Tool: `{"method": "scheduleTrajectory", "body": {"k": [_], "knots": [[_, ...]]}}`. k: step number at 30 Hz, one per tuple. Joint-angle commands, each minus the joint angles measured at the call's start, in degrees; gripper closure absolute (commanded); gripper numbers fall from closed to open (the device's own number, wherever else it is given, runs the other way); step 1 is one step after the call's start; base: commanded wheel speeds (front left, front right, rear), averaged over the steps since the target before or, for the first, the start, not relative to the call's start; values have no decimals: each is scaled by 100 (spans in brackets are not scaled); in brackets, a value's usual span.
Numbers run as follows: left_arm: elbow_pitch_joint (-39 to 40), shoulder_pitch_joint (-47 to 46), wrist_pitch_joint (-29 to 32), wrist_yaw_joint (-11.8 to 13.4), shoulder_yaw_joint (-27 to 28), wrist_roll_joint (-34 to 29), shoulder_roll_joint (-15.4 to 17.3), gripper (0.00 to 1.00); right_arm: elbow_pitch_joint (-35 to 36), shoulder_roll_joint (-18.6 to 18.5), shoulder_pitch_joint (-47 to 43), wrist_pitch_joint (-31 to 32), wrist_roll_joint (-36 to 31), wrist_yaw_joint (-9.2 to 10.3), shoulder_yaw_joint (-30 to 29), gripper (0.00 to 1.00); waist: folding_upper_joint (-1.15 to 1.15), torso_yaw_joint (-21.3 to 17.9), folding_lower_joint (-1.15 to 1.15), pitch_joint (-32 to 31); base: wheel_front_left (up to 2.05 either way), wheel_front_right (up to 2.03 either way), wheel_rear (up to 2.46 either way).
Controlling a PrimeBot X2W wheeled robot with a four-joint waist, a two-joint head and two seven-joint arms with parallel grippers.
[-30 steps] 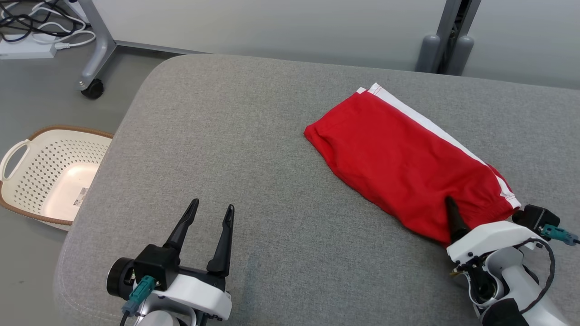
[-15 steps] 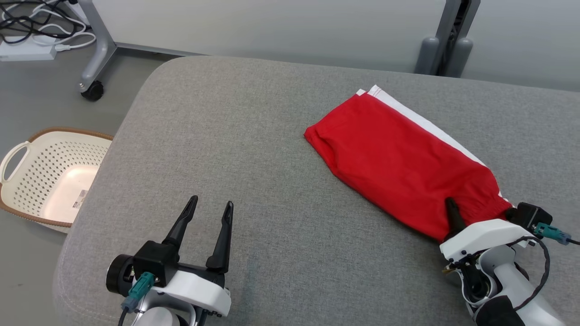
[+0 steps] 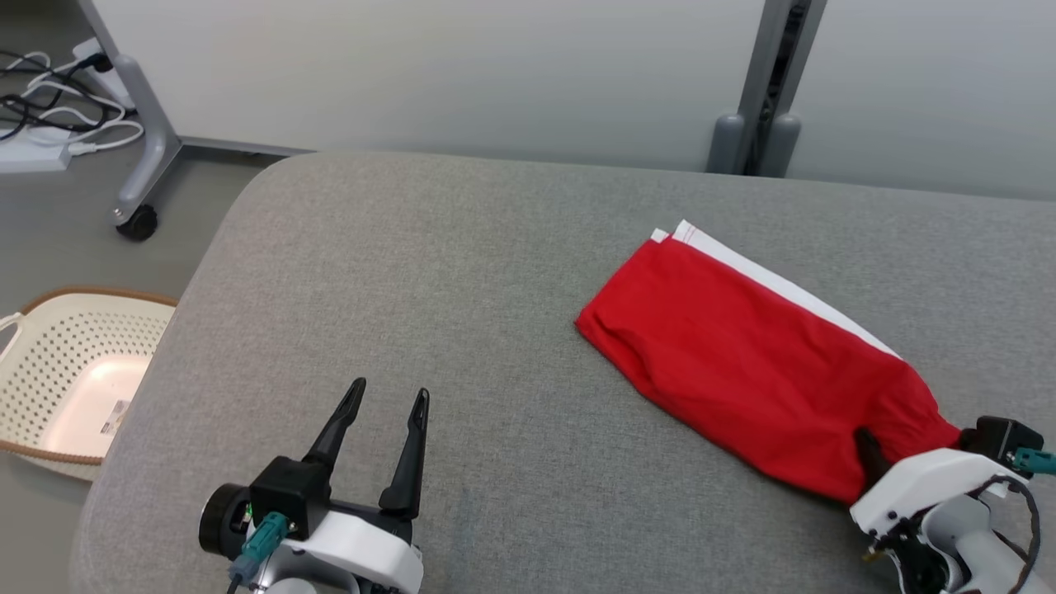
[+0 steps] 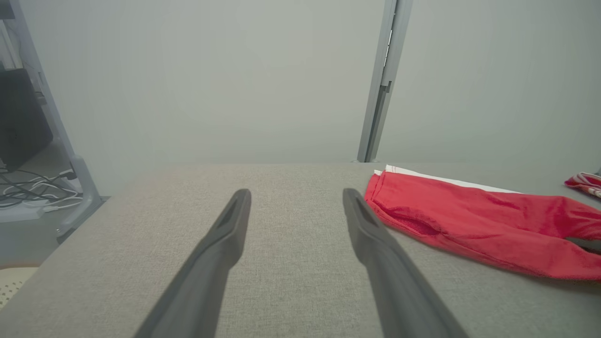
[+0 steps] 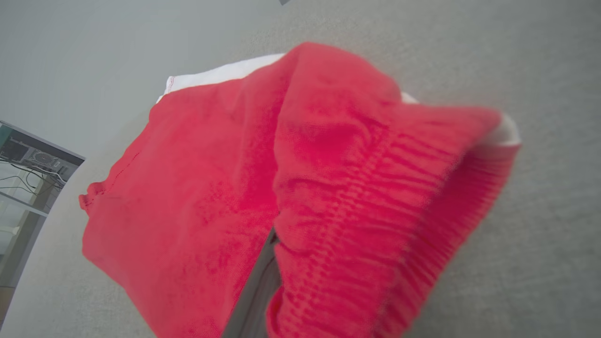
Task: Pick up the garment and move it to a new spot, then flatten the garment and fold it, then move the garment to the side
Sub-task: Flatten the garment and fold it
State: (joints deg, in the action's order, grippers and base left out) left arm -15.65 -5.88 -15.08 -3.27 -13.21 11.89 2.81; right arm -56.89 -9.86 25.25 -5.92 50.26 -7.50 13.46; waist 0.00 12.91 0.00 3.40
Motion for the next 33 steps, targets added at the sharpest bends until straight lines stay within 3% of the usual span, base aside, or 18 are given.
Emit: {"method": "scheduleTrajectory", "body": {"k": [1, 9, 19, 26, 33], "knots": [[-22, 87, -3, 7, 6, -35, 23, 0, 29, -95, -104, 56, -11, 2, 23, 100, 0, -78, 0, -82, 0, 0, 0], [-30, 211, -3, 71, -75, 24, 20, 0, 182, -741, -568, 397, -177, 2, 190, 100, 0, -294, 0, -356, 0, 0, 0], [-72, 328, -3, 114, -111, 79, 22, 0, -218, -1408, -774, 418, -637, 2, -269, 100, 0, -449, 0, -619, 0, 0, 0], [-77, 359, -3, 119, -165, 125, 22, 0, -251, -1388, -495, 543, -1160, 2, -274, 100, 0, -442, 0, -681, 0, 0, 0], [-75, 362, -3, 135, -179, 156, 22, 0, -52, -1034, -158, 801, -1482, 2, -298, 100, 0, -297, 0, -708, 0, 0, 0]]}}
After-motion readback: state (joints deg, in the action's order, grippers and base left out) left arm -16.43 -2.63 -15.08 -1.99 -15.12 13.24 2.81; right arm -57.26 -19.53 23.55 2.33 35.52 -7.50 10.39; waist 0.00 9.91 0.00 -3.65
